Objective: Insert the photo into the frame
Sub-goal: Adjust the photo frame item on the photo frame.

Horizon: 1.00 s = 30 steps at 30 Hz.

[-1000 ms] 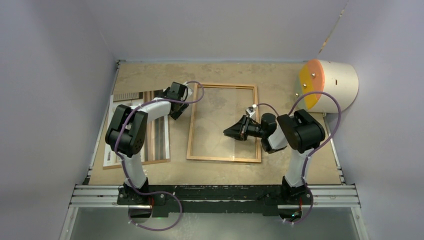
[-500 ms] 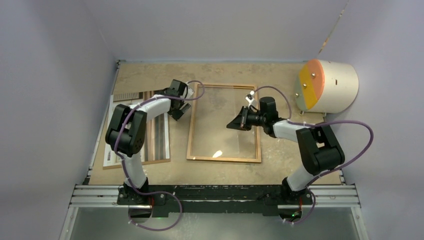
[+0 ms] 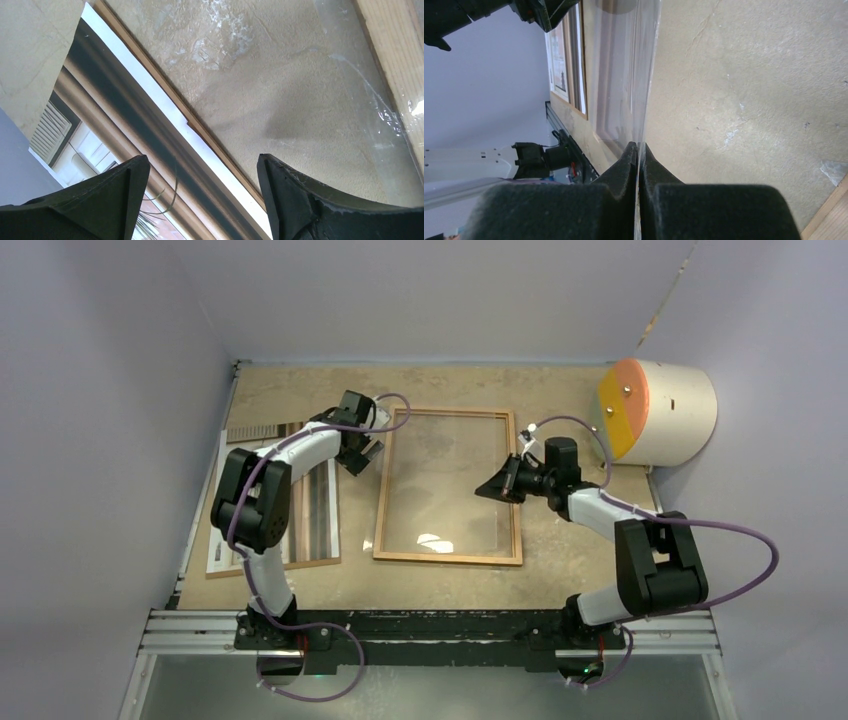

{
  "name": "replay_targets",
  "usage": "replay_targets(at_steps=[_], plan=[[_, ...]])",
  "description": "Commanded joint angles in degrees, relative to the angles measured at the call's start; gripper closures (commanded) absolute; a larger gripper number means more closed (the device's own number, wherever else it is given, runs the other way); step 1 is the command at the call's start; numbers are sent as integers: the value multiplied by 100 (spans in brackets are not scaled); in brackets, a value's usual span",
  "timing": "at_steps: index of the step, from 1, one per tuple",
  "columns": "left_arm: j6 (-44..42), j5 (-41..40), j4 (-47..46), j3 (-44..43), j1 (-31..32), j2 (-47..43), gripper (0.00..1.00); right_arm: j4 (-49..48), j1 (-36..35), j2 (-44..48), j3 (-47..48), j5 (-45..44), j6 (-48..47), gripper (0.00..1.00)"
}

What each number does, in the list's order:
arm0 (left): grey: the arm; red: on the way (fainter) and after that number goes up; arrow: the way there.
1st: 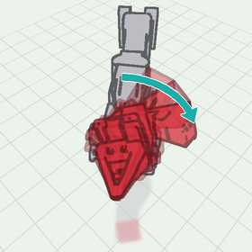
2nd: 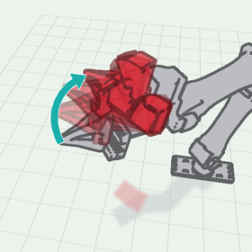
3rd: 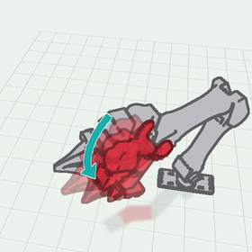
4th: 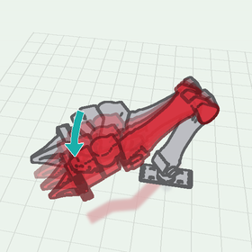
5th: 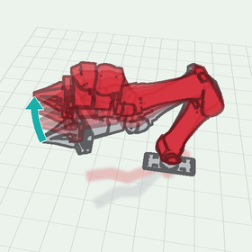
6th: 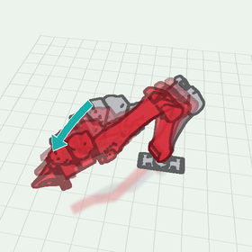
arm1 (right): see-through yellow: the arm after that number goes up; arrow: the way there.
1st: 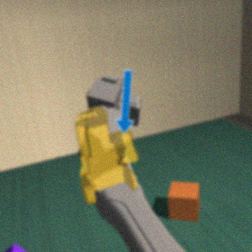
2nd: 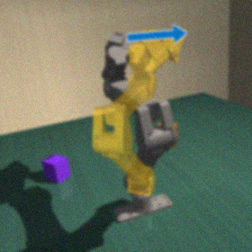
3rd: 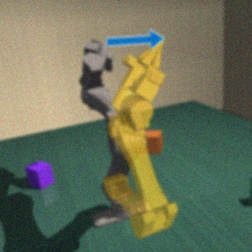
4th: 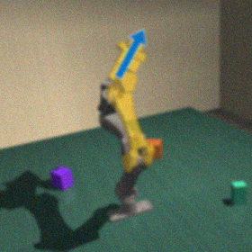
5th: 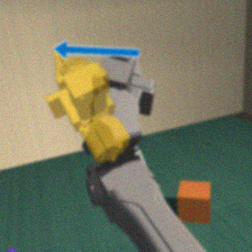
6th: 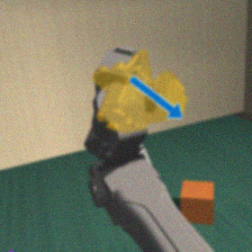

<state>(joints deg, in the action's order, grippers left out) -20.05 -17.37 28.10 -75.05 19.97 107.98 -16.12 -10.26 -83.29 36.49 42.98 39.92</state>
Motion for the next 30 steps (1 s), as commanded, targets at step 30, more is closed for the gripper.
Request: replay_targets(at_steps=[30], plan=[[239,511,337,-528,7,249,18,2043,322,133,1011,-523,-927,100]])
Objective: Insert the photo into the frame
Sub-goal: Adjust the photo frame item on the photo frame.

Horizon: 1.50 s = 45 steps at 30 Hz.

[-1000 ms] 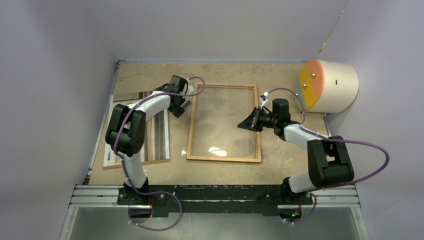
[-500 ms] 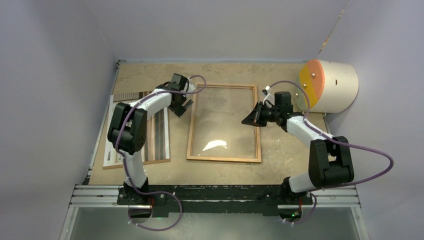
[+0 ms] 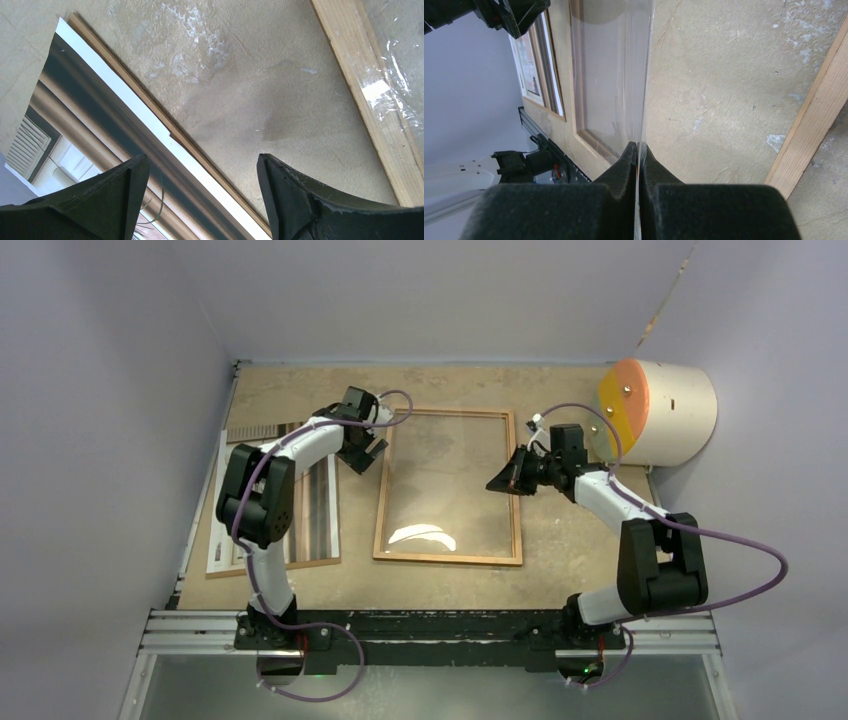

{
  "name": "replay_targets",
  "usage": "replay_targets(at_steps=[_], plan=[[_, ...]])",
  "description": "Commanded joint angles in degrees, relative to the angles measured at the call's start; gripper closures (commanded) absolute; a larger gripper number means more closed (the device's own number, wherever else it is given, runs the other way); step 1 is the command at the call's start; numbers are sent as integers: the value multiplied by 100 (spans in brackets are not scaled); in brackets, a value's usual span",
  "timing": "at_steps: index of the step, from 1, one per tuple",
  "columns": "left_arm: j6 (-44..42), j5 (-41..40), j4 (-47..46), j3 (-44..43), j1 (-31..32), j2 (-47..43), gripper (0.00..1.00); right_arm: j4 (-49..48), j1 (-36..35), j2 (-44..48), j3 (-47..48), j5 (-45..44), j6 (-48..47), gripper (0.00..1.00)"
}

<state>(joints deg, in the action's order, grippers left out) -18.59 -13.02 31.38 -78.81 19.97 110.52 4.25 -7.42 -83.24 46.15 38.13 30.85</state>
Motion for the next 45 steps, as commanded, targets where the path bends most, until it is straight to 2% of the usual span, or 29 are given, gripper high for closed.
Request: replay_targets(at_steps=[1,24,38,45], plan=[[92,72,9,-145,7,-4,18,6,43,125,60,-34,-20,100],[94,32,-34,-83,7,-4,18,-348,83,347,-331,-234,212,100],[67,27,-96,0,13,-39,18,-87,83,54,297,-112,-112,100],[66,36,-97,-5,16,-48,18,-369,83,92,269,-160,-94,100]])
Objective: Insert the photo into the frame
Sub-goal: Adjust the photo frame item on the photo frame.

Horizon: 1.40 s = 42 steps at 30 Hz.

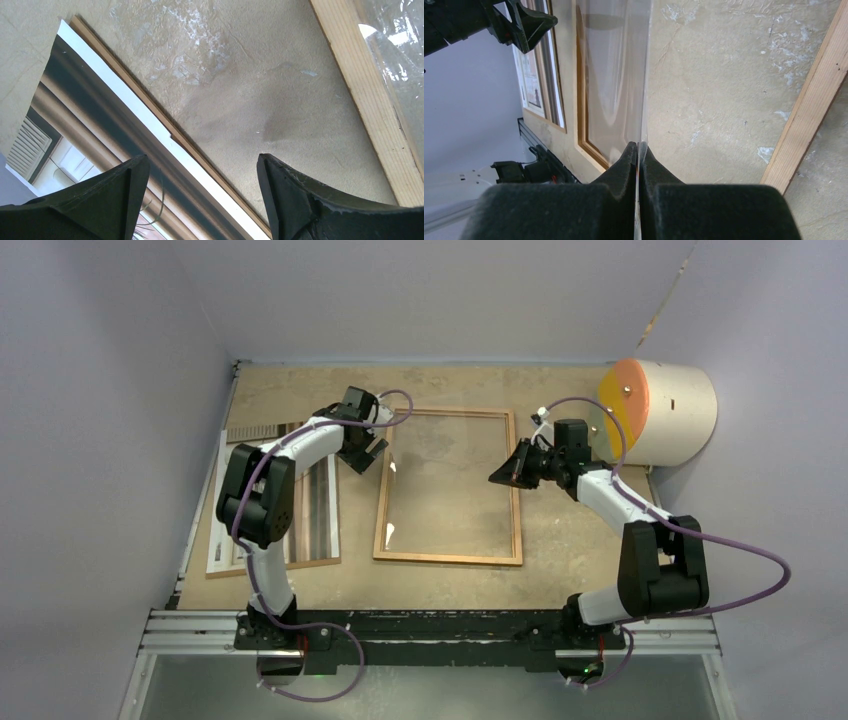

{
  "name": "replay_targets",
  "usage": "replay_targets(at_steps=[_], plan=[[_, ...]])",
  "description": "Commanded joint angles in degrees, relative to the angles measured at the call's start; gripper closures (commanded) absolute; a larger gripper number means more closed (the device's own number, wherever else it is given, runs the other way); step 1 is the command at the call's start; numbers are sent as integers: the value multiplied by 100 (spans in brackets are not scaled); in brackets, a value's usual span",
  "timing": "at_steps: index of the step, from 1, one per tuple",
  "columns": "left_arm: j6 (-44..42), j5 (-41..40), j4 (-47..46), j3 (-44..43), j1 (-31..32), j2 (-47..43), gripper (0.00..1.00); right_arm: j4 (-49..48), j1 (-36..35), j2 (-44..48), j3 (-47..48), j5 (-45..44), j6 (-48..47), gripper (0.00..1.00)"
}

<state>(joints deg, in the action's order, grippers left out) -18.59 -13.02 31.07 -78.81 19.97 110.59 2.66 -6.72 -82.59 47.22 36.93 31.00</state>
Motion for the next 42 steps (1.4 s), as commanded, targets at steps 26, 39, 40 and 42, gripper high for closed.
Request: replay_targets(at_steps=[26,39,40,42], plan=[[452,699,-92,350,34,-116,18,-1131,13,47,-873,631,733,100],[560,997,-79,368,7,-85,18,-2309,13,-152,-1314,1184,1541,100],[581,1051,-81,380,1,-95,18,-2296,13,-148,-1320,1186,1545,100],[621,1190,-72,408,-46,-115,18,-2189,13,-144,-1321,1185,1549,100]])
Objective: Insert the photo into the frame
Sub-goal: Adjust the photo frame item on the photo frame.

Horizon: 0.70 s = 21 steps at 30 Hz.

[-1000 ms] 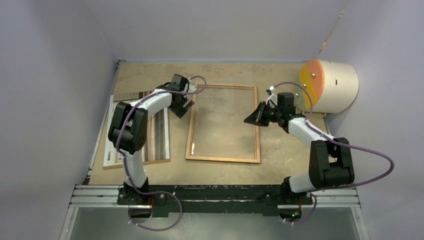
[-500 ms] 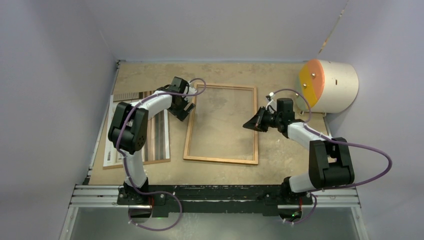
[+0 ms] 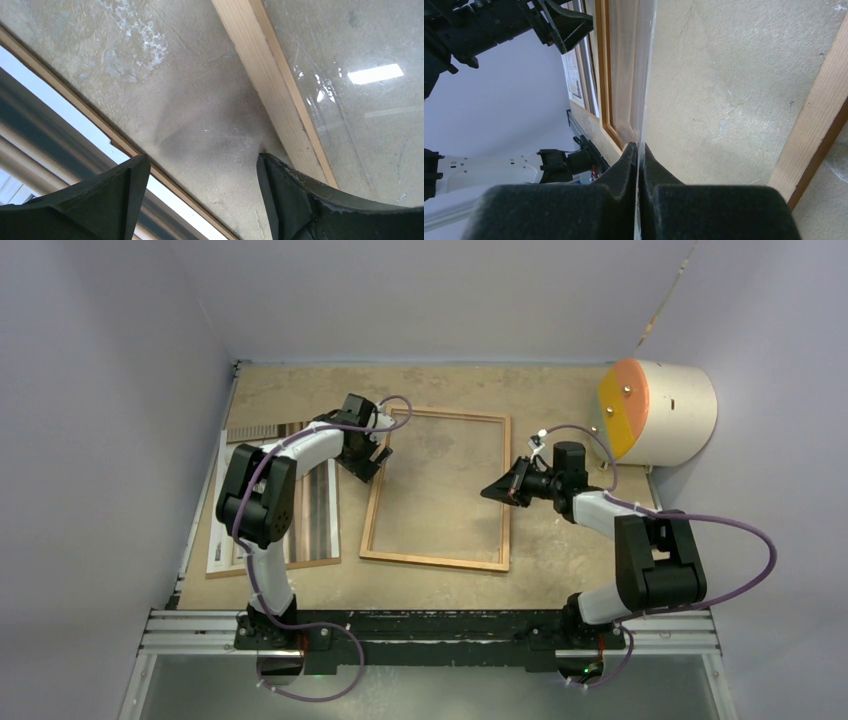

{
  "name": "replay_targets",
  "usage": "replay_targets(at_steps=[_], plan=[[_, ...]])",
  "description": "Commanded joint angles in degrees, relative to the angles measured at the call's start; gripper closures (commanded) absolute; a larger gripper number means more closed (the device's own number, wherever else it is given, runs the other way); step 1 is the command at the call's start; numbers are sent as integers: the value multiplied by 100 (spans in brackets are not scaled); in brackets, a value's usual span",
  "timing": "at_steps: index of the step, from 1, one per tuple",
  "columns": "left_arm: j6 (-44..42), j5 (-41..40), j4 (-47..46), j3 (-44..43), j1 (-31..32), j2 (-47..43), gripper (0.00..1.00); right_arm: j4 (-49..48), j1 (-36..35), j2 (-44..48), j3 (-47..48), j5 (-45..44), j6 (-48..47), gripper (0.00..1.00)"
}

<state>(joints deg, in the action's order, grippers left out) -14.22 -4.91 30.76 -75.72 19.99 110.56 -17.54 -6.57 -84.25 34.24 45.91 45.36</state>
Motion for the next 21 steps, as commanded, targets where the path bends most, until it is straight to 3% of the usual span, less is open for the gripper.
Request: replay_targets(at_steps=[1,14,21], plan=[[205,445,-37,102,-73,-114,18,-84,-2,22,-29,293,113,100],[214,720,0,128,-272,-155,18,652,-2,217,-15,269,-190,100],[213,784,-9,119,-250,-121,18,336,-2,44,14,386,-32,100]])
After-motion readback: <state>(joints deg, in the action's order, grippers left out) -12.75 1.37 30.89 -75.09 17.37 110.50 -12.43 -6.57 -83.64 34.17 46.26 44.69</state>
